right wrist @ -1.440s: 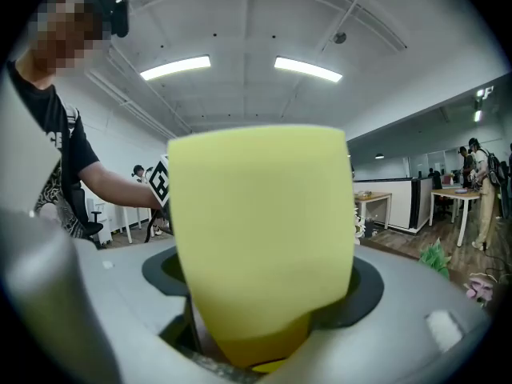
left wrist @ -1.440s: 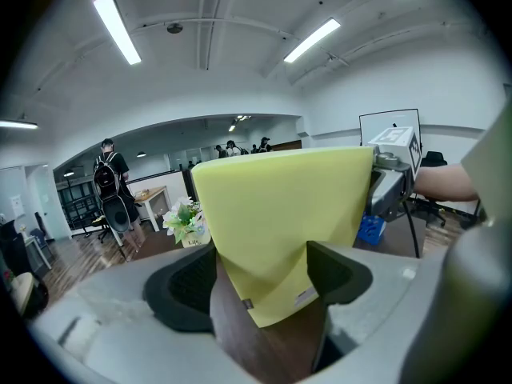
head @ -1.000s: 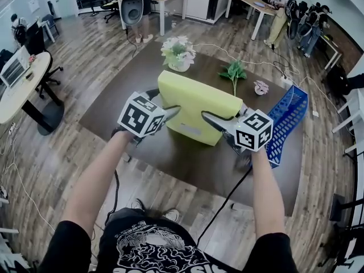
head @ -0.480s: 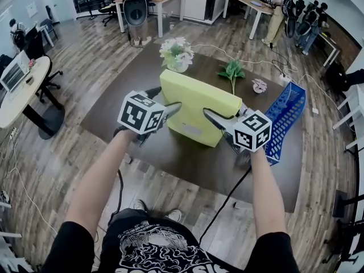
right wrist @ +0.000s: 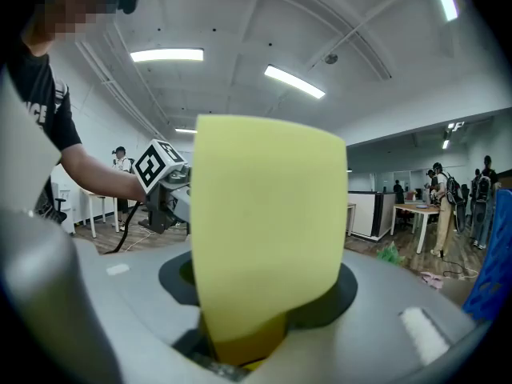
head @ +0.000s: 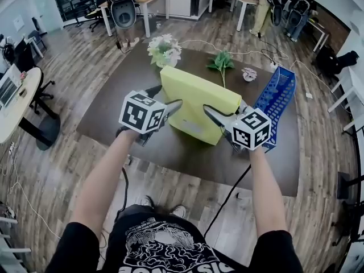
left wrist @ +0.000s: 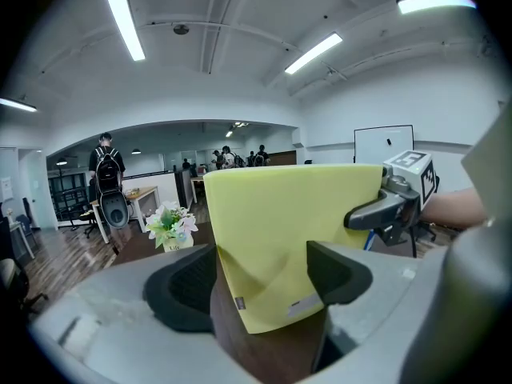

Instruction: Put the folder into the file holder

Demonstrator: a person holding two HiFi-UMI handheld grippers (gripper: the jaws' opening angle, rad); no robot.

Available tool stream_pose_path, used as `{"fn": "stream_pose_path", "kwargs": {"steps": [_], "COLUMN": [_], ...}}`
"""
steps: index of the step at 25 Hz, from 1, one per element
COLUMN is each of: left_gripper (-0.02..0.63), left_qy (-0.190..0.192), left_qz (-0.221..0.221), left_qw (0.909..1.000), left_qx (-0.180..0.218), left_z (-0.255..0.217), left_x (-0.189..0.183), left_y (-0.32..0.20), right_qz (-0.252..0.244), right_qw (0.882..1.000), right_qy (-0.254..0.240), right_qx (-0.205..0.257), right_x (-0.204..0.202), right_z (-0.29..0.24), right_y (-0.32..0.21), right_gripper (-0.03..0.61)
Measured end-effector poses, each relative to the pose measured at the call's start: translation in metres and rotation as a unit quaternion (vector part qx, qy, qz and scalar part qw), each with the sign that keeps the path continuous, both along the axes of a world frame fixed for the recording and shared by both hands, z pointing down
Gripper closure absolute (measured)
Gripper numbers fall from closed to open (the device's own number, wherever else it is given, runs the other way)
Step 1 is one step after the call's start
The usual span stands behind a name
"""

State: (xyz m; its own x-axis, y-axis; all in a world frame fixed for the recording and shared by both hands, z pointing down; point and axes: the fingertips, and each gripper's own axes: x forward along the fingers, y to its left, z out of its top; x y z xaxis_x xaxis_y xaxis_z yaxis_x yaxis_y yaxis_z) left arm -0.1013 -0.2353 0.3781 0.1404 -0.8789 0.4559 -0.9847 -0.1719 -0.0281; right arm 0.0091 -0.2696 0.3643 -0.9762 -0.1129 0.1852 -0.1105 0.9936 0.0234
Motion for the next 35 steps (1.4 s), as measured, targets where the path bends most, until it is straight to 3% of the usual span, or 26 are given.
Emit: {"fn": "stream_pose_path", "kwargs": {"steps": [10, 20, 25, 35], "left_gripper": [0.245, 0.245, 0.245, 0.245], "left_qy": [0.009, 0.019, 0.027, 0.045], "left_qz": [0.028, 0.076, 0.108, 0.171], "left_qw": [0.9995, 0.9968, 0.9937, 0.9839], "left_qx": [0.007, 0.012, 0.015, 0.022], "left_z": [-0.001, 0.005, 0.008, 0.011], "left_x": [0.028, 0.063, 0.078, 0.106], "left_y": [-0.008, -0.028, -0.038, -0.046], "right_qz": [0.076, 0.181, 0.252, 0.389], "right_qw": [0.997, 0.983, 0.967, 0.920], "right_qy": [0.004, 0.005, -0.004, -0.040], "right_qx": [0.002, -0.008, -0.020, -0.031], "right_x": [0.035, 0.070, 0.089, 0.127], "right_z": [-0.001, -0.001, -0.003, -0.011], "right_y": [0.000, -0.008, -0.013, -0.001], "right_gripper": [0.354, 0.357, 0.359, 0.362]}}
